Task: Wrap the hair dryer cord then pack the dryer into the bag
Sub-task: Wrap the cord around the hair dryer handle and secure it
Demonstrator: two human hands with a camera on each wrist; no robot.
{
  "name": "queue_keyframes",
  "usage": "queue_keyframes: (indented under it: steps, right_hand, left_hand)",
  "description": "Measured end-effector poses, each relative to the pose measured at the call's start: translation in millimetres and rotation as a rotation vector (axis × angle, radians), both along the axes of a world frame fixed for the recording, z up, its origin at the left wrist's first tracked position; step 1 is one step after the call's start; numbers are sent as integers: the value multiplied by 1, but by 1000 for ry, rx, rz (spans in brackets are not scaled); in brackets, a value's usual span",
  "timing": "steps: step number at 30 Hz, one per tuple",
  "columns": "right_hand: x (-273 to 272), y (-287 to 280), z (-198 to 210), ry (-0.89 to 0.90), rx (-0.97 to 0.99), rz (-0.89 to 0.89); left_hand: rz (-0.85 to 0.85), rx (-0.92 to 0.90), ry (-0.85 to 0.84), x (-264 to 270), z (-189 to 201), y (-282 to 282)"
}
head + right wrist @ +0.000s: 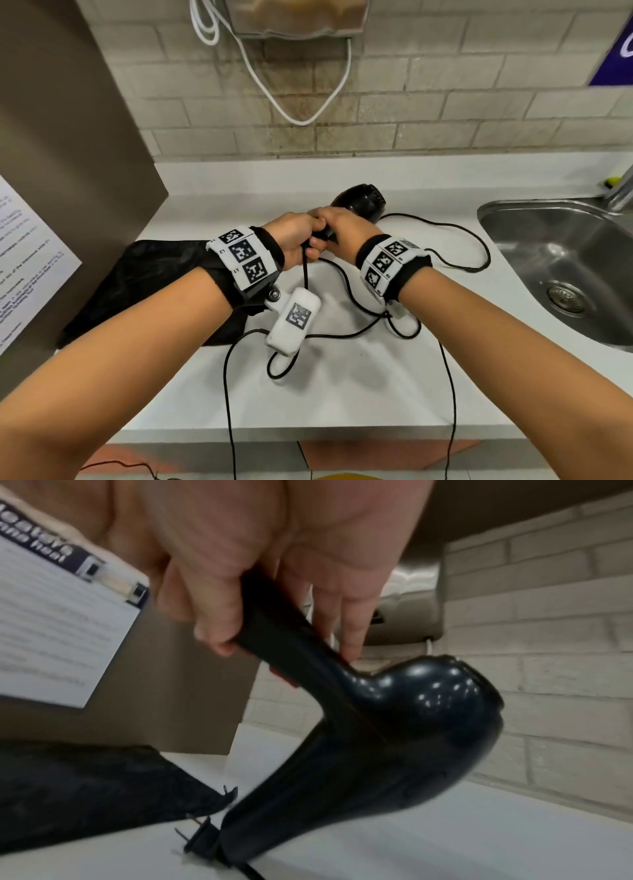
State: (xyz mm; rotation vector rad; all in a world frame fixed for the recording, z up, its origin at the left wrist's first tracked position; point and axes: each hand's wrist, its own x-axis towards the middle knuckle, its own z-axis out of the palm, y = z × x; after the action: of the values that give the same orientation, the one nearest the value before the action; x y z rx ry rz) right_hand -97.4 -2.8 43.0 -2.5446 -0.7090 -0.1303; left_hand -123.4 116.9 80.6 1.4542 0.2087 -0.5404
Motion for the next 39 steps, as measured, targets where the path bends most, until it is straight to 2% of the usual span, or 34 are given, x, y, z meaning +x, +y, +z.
queue_keyframes:
  steps: [5,9,11,14,17,22,26,30,32,34,37,39]
  right_hand:
    - [0,1,4,74,146,-56]
    - [2,-9,15,162,105,-39]
    - [4,-12,15,194,113,-31]
    - [5,-12,12,194,81,7]
    - [4,-7,14,209,128,52]
    - [6,-8,13,185,161,-31]
    - [3,-15,11,182,236,-116]
    - [-7,-21,16,72,303,-203]
    - [-18,-20,18,180,500,-177]
    - [-32,-14,18,395,646,-79]
    - [-47,-2,6,622,593,42]
    - [-51,3,-1,683,577,106]
  left_hand:
    - [-53,34,-105,-6,5,3]
    - [-23,177,-127,-3,2,17]
    - [-38,303,-268,1,-4,26]
    - [-192,558,-608,9,-12,31]
    - [-315,558,-763,15,-18,27]
    - [-392,493,-733,26,-19,18]
    - [-316,377,-707,28,-23,15]
    - [0,399,-764,32,-27,10]
    - [121,403,-767,33,-27,9]
    - [169,465,-778,34,-28,10]
    - [199,600,-786,35,-30,16]
    - [219,621,-768,36,-33,20]
